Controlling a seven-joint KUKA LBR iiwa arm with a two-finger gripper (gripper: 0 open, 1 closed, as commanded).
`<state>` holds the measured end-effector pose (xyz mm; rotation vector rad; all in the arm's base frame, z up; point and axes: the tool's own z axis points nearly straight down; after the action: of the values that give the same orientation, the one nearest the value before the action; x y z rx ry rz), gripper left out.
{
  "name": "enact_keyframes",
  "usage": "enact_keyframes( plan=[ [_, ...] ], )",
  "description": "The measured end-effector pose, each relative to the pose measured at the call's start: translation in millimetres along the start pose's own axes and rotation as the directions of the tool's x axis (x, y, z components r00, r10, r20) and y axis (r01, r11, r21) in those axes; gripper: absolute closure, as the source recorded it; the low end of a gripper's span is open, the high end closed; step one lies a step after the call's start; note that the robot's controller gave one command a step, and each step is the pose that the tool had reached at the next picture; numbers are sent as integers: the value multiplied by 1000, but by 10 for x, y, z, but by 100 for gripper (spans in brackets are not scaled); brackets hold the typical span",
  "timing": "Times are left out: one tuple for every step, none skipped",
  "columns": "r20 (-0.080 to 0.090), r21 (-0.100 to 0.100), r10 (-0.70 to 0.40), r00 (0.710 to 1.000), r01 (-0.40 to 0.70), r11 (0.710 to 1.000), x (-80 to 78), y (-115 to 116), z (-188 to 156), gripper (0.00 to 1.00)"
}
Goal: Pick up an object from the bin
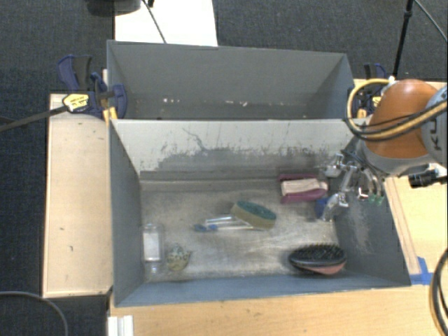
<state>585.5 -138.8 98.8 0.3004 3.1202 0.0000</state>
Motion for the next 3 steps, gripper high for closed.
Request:
enact_keyframes(
  plan=[
    [23, 0, 221, 975, -221, 975, -106, 287, 122, 0],
    [27, -2, 326, 945, -326, 946, -75, 380, 126, 0],
    [30, -6, 320, 947, -320, 947, -84, 406, 117, 100]
  ],
)
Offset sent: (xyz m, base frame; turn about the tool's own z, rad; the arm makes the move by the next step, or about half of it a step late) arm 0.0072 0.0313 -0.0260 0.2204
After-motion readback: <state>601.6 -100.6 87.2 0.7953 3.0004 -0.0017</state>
